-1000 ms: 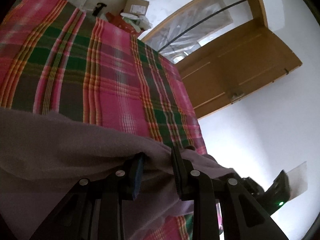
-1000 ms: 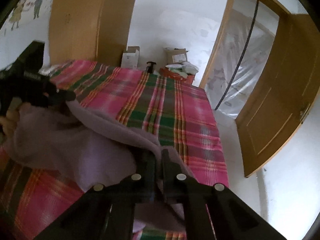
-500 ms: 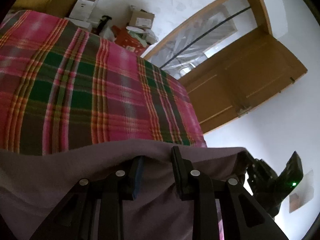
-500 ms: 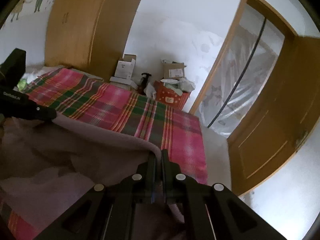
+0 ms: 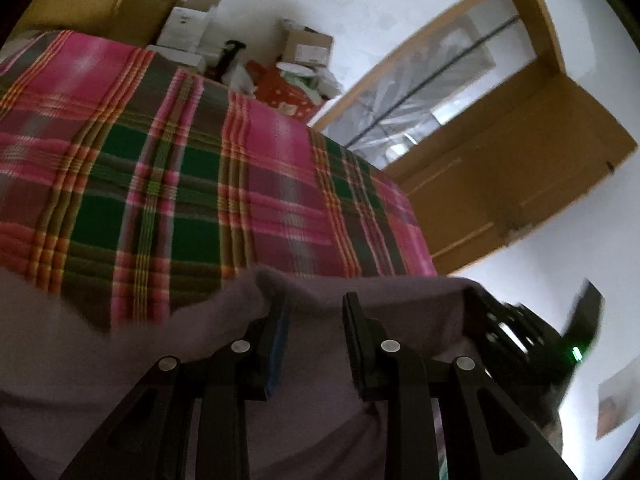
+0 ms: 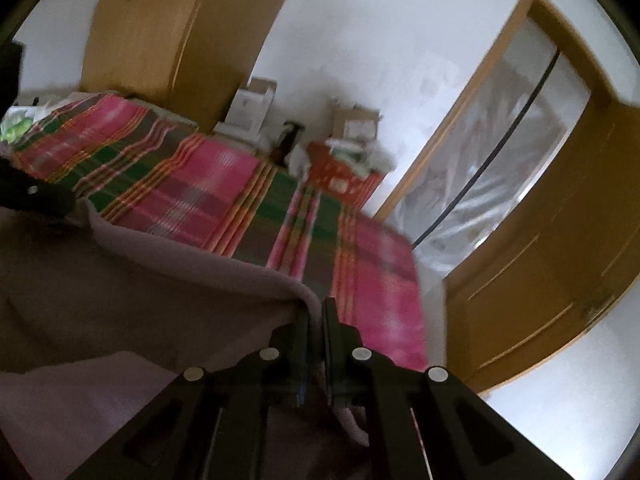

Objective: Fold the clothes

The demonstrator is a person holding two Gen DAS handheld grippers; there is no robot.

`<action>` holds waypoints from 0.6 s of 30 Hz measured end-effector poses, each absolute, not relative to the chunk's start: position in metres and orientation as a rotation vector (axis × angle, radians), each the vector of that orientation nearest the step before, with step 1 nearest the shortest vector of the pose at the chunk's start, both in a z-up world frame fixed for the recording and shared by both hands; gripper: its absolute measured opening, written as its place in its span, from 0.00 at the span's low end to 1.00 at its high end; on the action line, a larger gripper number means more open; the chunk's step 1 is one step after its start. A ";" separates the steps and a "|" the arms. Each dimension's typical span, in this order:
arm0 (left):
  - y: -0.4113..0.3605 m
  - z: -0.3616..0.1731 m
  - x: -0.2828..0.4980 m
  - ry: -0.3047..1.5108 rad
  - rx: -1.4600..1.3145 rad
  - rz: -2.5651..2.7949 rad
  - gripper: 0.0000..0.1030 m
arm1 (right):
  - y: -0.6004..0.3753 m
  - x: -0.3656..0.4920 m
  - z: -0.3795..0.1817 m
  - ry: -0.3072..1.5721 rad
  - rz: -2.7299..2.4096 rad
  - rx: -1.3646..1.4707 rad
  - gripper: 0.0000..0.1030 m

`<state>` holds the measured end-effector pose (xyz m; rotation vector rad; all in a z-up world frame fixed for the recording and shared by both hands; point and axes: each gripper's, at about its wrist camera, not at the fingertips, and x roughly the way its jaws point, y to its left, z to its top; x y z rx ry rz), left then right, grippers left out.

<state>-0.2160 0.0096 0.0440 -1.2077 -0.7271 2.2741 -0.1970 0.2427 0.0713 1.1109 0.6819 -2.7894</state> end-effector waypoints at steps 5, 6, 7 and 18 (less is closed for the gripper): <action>0.030 0.063 -0.188 -0.578 -1.129 2.229 0.27 | 0.255 -0.194 0.079 0.494 -2.771 1.135 0.11; 0.038 0.065 -0.183 -0.537 -1.128 2.211 0.27 | 0.258 -0.190 0.083 0.450 -2.766 1.129 0.15; 0.045 0.066 -0.178 -0.497 -1.133 2.195 0.27 | 0.261 -0.186 0.086 0.411 -2.761 1.125 0.22; 0.092 0.039 -0.151 -0.286 -1.305 2.095 0.27 | 0.339 -0.123 0.100 -0.060 -2.811 1.132 0.49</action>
